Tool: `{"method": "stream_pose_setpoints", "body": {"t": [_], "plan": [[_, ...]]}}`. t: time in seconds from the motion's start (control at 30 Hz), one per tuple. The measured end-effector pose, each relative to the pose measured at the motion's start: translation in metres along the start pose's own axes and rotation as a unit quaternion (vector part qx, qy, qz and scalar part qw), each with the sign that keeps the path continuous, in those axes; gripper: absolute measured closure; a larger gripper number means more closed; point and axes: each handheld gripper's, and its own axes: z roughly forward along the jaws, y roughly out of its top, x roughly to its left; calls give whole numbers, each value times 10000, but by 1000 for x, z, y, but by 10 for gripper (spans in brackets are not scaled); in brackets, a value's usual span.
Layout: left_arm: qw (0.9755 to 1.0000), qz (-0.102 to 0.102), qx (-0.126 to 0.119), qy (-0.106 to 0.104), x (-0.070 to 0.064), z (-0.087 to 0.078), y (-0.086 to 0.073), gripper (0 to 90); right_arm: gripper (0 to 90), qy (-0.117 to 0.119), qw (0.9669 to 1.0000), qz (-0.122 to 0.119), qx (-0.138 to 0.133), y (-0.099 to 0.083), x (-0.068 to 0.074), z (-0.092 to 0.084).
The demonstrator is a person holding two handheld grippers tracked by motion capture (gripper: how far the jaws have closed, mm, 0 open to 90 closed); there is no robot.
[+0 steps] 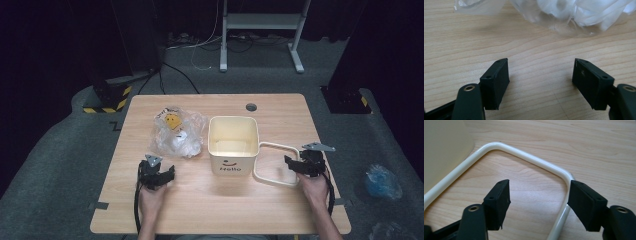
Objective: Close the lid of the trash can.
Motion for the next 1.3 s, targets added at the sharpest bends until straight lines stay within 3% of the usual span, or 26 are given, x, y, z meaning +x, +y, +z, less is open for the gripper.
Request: {"method": "stream_pose_setpoints", "body": {"t": [0.27,0.6,0.77,1.3], "plan": [[10000,0,1,-2,0,0,0,292,421,-80,9998,23,-190,7,-9,-1],[10000,-2,1,-1,0,0,0,292,479,-67,9999,49,-63,14,-15,6],[10000,-2,1,-1,0,0,0,292,528,-81,9998,75,-170,16,-20,7],[10000,-1,2,-1,0,0,0,292,589,-344,9993,142,86,10,-31,29]]}}
